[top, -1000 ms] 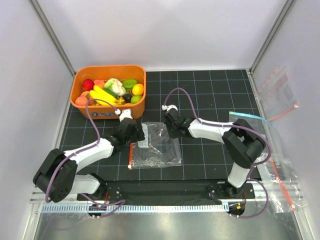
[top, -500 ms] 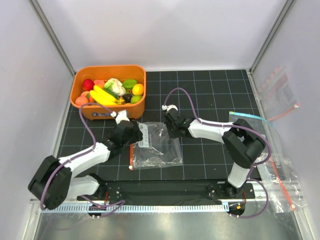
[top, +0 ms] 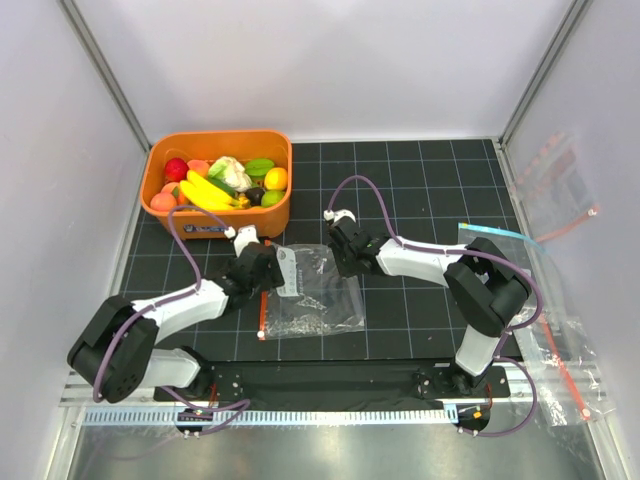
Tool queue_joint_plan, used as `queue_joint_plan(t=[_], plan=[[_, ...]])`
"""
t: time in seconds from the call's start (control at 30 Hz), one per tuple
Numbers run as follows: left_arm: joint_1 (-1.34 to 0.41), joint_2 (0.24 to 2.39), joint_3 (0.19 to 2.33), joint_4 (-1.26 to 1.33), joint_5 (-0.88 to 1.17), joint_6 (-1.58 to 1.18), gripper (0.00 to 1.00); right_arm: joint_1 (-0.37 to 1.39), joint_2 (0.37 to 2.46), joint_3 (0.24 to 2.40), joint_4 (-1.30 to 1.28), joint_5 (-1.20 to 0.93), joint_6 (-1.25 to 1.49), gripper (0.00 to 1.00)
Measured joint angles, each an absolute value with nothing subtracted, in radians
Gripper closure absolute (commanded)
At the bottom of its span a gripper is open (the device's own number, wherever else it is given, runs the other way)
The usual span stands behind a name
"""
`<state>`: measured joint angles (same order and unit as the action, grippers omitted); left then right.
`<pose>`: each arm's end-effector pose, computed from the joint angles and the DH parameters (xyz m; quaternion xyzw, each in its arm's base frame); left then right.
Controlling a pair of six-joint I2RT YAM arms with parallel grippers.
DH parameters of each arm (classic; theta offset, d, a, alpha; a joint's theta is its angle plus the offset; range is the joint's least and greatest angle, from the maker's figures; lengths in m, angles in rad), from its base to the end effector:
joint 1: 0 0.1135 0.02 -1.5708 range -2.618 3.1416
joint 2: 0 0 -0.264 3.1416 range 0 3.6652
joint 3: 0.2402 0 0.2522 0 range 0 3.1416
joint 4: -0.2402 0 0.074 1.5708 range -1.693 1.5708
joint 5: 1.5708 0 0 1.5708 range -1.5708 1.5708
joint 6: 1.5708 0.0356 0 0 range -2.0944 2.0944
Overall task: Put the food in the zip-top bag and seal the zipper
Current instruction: Adjust the zipper food storage bag at the center of the board, then pick up the zipper food storage bag at the center of the board.
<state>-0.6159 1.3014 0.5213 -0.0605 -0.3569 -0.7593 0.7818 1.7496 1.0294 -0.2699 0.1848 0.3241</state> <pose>0.2012 -0.1272 0.1583 -0.1291 0.9124 -0.0949 0.3768 0.2533 0.2423 0.1657 -0.1907 0.9352 0.0745 0.2890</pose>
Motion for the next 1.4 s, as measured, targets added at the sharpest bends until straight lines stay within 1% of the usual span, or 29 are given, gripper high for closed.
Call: queue_joint_plan(t=[0.07,0.1,0.13,0.17,0.27,0.3,0.33,0.37,0.4,0.43,0.6,0.63,0.67,0.7,0.73,0.77,0.8,0.83,0.97,1.17,1.3,1.4], plan=[[-0.616,1.306,0.524,-0.062,-0.358,-0.760,0.42,0.782,1.750,1.029,-0.270,0.185,0.324,0.99],[-0.616,1.308,0.526,-0.062,-0.357,-0.759,0.49,0.782,1.750,1.029,-0.270,0.185,0.324,0.99],[-0.616,1.309,0.528,-0.061,-0.355,-0.761,0.52,0.782,1.750,1.030,-0.270,0.185,0.324,0.99],[-0.616,1.309,0.529,-0.059,-0.353,-0.759,0.60,0.782,1.750,1.029,-0.270,0.185,0.324,0.99],[-0.620,1.308,0.529,-0.055,-0.341,-0.754,0.71,0.782,1.750,1.029,-0.270,0.185,0.324,0.99],[-0.622,1.307,0.529,-0.052,-0.336,-0.752,0.78,0.782,1.750,1.030,-0.270,0.185,0.324,0.99],[-0.625,1.306,0.529,-0.049,-0.330,-0.753,0.82,0.782,1.750,1.029,-0.270,0.185,0.324,0.99],[-0.627,1.306,0.529,-0.041,-0.323,-0.751,0.92,0.782,1.750,1.029,-0.270,0.185,0.324,0.99],[-0.629,1.306,0.529,-0.035,-0.313,-0.751,0.97,0.782,1.750,1.029,-0.270,0.185,0.324,0.99],[-0.629,1.306,0.529,-0.030,-0.305,-0.747,1.00,0.782,1.750,1.029,-0.270,0.185,0.324,0.99],[-0.635,1.300,0.529,-0.020,-0.286,-0.728,1.00,0.782,1.750,1.029,-0.270,0.185,0.324,0.99],[-0.638,1.290,0.529,-0.023,-0.287,-0.724,1.00,0.782,1.749,1.029,-0.270,0.186,0.324,0.91],[-0.644,1.271,0.529,-0.026,-0.289,-0.720,1.00,0.782,1.749,1.030,-0.270,0.187,0.326,0.79],[-0.648,1.247,0.529,-0.030,-0.289,-0.715,1.00,0.782,1.749,1.029,-0.270,0.189,0.329,0.64],[-0.654,1.210,0.529,-0.031,-0.289,-0.707,1.00,0.782,1.748,1.030,-0.271,0.194,0.334,0.54],[-0.658,1.173,0.529,-0.029,-0.288,-0.701,1.00,0.783,1.747,1.029,-0.274,0.203,0.335,0.42],[-0.661,1.145,0.529,-0.028,-0.288,-0.698,1.00,0.787,1.742,1.030,-0.277,0.218,0.336,0.36],[-0.664,1.117,0.529,-0.027,-0.287,-0.695,1.00,0.793,1.736,1.030,-0.281,0.238,0.332,0.33],[-0.673,1.047,0.529,-0.019,-0.283,-0.681,1.00,0.836,1.679,1.029,-0.302,0.327,0.327,0.31],[-0.698,1.060,0.529,-0.017,-0.257,-0.669,1.00,0.858,1.501,0.982,-0.282,0.376,0.335,0.32],[-0.709,1.096,0.539,-0.019,-0.236,-0.662,1.00,0.853,1.313,0.891,-0.210,0.318,0.336,0.31],[-0.711,1.105,0.544,-0.019,-0.223,-0.652,1.00,0.854,1.263,0.858,-0.154,0.249,0.338,0.25]])
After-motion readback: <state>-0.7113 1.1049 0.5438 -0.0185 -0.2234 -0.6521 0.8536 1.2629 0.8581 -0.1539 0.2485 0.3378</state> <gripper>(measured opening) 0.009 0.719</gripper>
